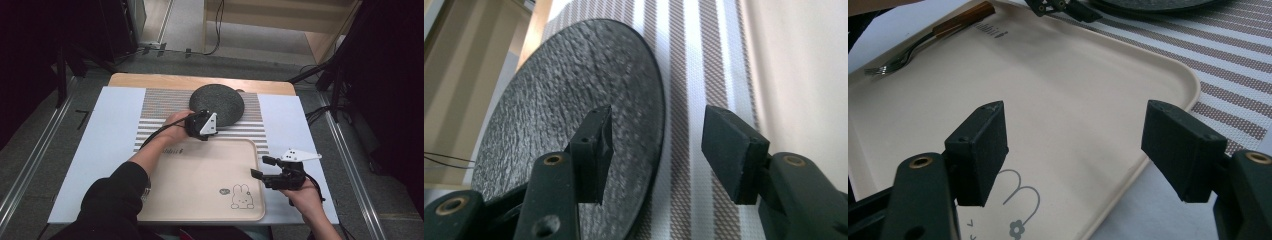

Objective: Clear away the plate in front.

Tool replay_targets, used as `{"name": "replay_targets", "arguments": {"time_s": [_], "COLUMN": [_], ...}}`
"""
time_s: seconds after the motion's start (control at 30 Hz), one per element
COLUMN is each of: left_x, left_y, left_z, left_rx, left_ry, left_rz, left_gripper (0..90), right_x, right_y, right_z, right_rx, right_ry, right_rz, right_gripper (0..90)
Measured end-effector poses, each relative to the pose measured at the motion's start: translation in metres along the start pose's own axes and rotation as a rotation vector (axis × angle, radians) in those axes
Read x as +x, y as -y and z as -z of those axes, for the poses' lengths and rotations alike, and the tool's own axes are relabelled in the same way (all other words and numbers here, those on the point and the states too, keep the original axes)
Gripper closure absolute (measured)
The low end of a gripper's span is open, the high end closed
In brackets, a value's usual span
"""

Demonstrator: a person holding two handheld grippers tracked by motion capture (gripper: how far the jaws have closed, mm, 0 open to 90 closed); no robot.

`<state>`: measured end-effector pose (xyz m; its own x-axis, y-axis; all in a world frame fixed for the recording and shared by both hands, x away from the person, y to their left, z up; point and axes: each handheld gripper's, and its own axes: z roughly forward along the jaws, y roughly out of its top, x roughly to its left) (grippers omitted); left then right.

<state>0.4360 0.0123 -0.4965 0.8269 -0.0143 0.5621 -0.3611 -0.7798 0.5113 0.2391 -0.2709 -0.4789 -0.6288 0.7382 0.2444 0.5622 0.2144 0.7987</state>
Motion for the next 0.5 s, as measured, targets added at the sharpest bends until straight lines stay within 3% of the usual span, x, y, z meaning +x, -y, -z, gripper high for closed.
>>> {"name": "replay_targets", "arguments": {"time_s": [0.2,0.27,0.37,0.5], "left_x": [0.001,0.0,0.0,0.0], "left_y": [0.004,0.004,0.005,0.007], "left_z": [-0.01,-0.012,-0.015,-0.015], "left_rx": [0.054,0.073,0.08,0.062], "left_ry": [-0.029,-0.065,-0.086,-0.079], "left_rz": [-0.05,-0.073,-0.106,-0.118], "left_gripper": [50.0,51.3,56.0,60.0], "right_x": [0.0,0.0,-0.001,-0.001], "right_y": [0.0,0.0,0.0,0.001], "right_z": [0.001,0.001,0.002,0.003], "right_rx": [-0.004,-0.005,-0.006,-0.008], "right_ry": [0.0,-0.001,0.004,0.003], "right_rz": [0.001,-0.003,-0.005,-0.011], "right_gripper": [24.7,24.7,24.8,24.8]}}
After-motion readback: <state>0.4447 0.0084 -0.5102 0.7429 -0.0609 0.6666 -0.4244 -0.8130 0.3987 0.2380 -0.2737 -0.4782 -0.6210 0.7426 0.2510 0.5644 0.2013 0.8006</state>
